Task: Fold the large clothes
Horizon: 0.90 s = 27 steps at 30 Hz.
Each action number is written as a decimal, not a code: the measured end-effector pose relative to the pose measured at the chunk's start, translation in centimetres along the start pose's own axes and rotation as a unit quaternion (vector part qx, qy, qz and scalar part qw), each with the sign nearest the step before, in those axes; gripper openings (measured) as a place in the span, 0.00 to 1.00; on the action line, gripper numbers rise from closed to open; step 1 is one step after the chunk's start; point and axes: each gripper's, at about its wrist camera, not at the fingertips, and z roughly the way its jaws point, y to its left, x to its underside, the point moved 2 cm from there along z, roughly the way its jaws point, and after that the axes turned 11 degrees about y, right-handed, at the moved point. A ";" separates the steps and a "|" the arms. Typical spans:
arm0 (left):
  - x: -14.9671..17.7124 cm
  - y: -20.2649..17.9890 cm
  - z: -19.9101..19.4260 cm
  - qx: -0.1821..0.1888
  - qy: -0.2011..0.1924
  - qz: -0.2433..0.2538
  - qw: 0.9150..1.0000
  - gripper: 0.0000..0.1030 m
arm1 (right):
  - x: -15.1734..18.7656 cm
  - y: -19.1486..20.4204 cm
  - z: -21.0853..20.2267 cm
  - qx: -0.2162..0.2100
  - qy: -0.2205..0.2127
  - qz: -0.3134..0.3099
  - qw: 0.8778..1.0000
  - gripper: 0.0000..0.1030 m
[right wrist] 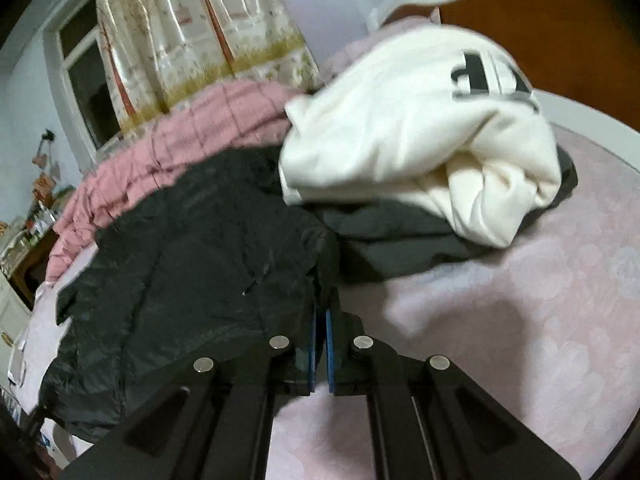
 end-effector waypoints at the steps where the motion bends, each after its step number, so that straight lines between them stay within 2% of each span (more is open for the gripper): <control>1: -0.9 0.1 -1.4 -0.002 -0.024 -0.008 1.000 0.04 | 0.1 0.1 -1.3 -0.014 -0.024 0.000 1.000 0.02; 4: -3.3 1.6 -7.2 0.014 -0.087 -0.057 0.994 0.04 | 1.7 0.4 -6.1 -0.034 -0.079 -0.008 0.996 0.02; 7: -4.6 2.6 -12.3 0.011 -0.139 -0.048 0.989 0.04 | 4.2 1.1 -10.7 -0.046 -0.130 -0.019 0.990 0.02; 11: -7.6 2.4 -13.5 -0.016 -0.124 -0.018 0.992 0.04 | 4.5 2.4 -13.1 -0.036 -0.151 -0.013 0.988 0.02; 14: -10.7 2.3 -10.7 -0.033 -0.090 -0.023 0.995 0.04 | 1.6 4.7 -12.3 0.000 -0.135 -0.046 0.990 0.02; 16: -12.9 2.2 -6.8 -0.057 -0.057 -0.016 0.997 0.04 | -1.6 6.3 -9.3 0.030 -0.115 -0.068 0.991 0.02; 19: -14.2 3.2 1.3 -0.072 0.020 -0.032 0.997 0.04 | -5.8 7.0 -1.8 0.071 -0.060 -0.073 0.993 0.02; 21: -13.6 5.1 5.9 -0.064 0.070 -0.073 0.993 0.04 | -6.8 6.3 2.6 0.132 -0.039 -0.062 0.989 0.00; 22: -13.3 5.7 7.6 -0.064 0.087 -0.075 0.991 0.04 | -6.9 5.4 5.0 0.141 -0.021 -0.053 0.988 0.00; 25: -11.9 6.4 11.4 -0.066 0.118 -0.059 0.989 0.06 | -6.7 3.7 8.7 0.108 0.033 -0.018 0.993 0.00; 27: -11.4 6.2 13.1 -0.079 0.126 -0.045 0.988 0.12 | -7.0 3.4 8.9 0.076 0.038 -0.008 0.996 0.00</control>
